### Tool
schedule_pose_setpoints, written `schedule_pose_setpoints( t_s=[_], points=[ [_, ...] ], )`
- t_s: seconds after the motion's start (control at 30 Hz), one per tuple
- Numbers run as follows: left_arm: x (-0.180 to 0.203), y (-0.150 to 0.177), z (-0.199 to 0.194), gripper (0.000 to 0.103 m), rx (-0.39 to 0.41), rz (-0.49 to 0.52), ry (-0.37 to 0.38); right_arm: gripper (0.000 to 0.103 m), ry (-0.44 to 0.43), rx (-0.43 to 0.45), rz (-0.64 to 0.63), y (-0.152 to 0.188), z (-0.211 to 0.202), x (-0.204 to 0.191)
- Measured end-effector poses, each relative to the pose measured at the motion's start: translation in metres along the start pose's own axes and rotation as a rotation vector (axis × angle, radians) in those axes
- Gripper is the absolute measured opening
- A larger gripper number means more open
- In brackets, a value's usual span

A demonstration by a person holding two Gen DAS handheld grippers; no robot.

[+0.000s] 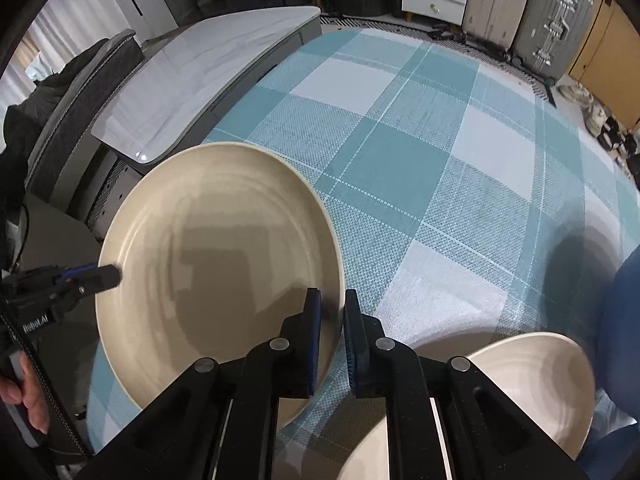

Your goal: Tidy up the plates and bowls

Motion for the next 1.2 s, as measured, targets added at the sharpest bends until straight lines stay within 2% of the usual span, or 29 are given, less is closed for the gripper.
schedule_pose_setpoints(
  t_s=[0.13,0.17,0.2,0.23,0.33,0.43,0.53,0.67,0.87,1.2],
  points=[
    [0.002,0.004,0.002,0.009,-0.008,0.014,-0.001,0.013,-0.007,-0.02,0.033,0.005,0.0,-0.001],
    [0.003,0.005,0.002,0.009,-0.011,0.015,0.002,0.016,-0.009,-0.026,0.035,0.006,0.0,-0.001],
    [0.003,0.005,0.002,0.009,-0.01,0.014,0.002,0.024,0.0,-0.038,0.033,0.008,0.0,-0.001],
    [0.002,0.005,0.001,0.009,-0.008,0.013,0.002,0.026,0.006,-0.036,0.029,0.01,0.0,-0.001],
    [0.003,0.006,0.001,0.009,-0.008,0.014,0.004,0.026,-0.002,-0.016,0.032,0.011,0.0,-0.001],
    [0.004,0.008,0.003,0.009,-0.026,0.013,0.013,0.016,0.001,-0.011,0.037,0.01,-0.001,-0.004],
    [0.009,0.008,0.003,0.009,-0.045,0.026,-0.015,0.014,0.006,-0.02,0.048,0.01,-0.002,-0.006],
    [0.014,0.004,-0.005,0.009,-0.036,0.031,-0.005,0.014,-0.001,-0.037,0.097,0.006,-0.004,0.0],
    [0.021,0.004,-0.017,0.009,-0.018,0.042,-0.006,0.011,0.02,-0.004,0.08,0.001,-0.024,-0.002],
    [0.028,0.015,-0.043,0.01,0.015,0.054,-0.001,0.011,0.024,0.051,0.059,0.013,-0.06,-0.006]
  ],
)
Point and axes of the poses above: each gripper's, at about its wrist camera, not at the fingertips, and z roughly the way its jaws point, x to its right, y to its underside, the point moved 4 cm from there along z, roughly the way its jaws point, and after that the axes turned 6 degrees about x, right-handed, at the moved point
